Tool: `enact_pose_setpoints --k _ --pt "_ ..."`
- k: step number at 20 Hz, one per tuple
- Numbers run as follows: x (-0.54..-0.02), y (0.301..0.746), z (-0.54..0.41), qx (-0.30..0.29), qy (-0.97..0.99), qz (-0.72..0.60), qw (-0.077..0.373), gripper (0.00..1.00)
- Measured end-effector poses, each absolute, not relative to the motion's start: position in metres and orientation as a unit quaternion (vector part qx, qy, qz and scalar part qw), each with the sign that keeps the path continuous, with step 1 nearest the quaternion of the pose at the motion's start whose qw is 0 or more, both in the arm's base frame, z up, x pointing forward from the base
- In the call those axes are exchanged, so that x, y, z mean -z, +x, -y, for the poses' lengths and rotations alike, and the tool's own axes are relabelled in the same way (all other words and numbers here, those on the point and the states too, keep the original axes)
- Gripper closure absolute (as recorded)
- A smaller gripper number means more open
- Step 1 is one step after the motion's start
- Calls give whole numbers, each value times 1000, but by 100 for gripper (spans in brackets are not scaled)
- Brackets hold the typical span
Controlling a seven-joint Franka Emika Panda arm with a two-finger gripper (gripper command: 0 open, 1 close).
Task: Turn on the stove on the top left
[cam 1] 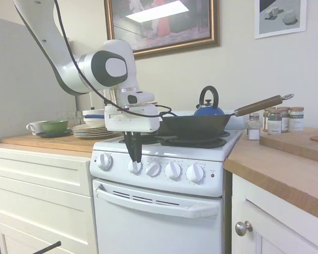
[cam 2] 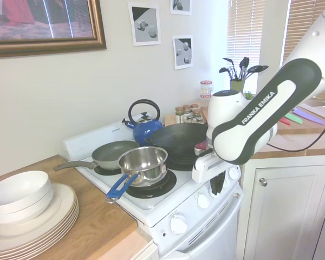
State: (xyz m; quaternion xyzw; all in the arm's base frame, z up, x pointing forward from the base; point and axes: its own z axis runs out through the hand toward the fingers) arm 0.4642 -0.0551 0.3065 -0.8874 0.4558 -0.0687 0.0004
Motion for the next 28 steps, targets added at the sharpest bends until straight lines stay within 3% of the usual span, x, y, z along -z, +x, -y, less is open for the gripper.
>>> enact_pose_setpoints --k 28 --pt "-326 444 43 71 -889 -452 14 0"
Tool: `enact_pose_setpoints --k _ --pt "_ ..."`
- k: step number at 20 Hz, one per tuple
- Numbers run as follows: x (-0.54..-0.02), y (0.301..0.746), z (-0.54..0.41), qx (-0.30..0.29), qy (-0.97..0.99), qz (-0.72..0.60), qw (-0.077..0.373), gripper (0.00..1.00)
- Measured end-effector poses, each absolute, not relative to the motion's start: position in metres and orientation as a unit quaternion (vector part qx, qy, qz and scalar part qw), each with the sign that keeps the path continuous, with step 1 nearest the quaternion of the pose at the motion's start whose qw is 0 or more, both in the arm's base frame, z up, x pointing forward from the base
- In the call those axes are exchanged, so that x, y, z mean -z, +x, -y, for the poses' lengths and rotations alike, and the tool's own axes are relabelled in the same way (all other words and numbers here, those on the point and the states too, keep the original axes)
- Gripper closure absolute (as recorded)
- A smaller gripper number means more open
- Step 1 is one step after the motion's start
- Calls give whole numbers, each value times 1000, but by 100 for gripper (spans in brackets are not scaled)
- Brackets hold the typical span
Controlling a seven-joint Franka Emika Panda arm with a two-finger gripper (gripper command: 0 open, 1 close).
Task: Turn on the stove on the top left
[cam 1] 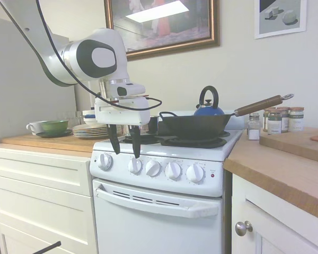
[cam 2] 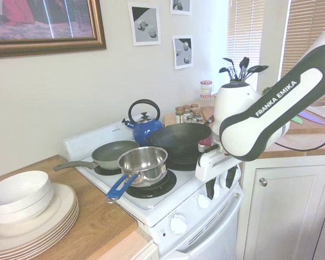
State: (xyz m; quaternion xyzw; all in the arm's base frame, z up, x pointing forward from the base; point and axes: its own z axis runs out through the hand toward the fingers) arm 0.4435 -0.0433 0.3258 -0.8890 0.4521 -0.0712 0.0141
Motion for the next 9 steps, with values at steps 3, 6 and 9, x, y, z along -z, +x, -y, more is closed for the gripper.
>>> enact_pose_setpoints --k 3,6,9 --pt "-326 443 44 71 -889 -452 14 0" --pt "-326 443 45 71 -890 -451 14 0" --pt "-326 443 48 72 -889 -451 14 0"
